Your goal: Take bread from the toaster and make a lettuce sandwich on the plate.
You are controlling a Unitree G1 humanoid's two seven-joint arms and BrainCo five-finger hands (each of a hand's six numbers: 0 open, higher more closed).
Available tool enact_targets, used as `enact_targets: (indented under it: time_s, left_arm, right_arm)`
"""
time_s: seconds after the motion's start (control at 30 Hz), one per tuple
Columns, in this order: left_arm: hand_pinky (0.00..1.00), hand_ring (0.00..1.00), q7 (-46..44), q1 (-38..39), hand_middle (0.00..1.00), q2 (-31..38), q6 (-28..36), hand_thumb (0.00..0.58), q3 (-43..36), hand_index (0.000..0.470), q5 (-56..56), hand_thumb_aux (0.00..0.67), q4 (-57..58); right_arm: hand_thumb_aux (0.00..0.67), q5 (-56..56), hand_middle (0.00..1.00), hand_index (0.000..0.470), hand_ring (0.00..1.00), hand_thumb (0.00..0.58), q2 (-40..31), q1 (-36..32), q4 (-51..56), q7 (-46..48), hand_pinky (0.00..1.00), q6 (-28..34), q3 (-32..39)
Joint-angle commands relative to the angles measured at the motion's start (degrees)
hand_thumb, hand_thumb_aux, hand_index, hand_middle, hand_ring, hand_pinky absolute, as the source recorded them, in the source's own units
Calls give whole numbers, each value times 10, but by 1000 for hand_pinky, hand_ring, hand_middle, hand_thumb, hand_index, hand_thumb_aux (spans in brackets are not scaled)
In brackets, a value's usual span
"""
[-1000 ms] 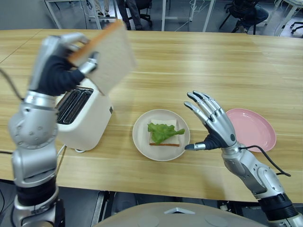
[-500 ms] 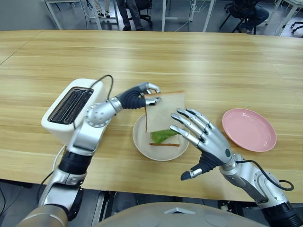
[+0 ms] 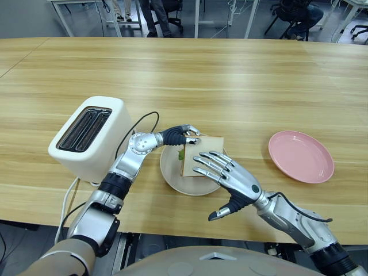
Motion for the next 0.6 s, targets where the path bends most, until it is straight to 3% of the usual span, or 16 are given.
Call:
enact_targets:
  time_s: [0.03, 0.6]
  left_arm:
    - [1000, 1000, 25, -21, 1000, -6, -28, 580, -3, 460, 24, 670, 72]
    - [1000, 1000, 157, -84, 1000, -48, -113, 580, -65, 460, 173, 670, 312]
  right_arm:
    - [0, 12, 0, 0, 0, 0, 9, -26, 50, 68, 0, 37, 22]
    - [0, 112, 0, 0, 0, 0, 79, -177, 230, 290, 0, 122, 103]
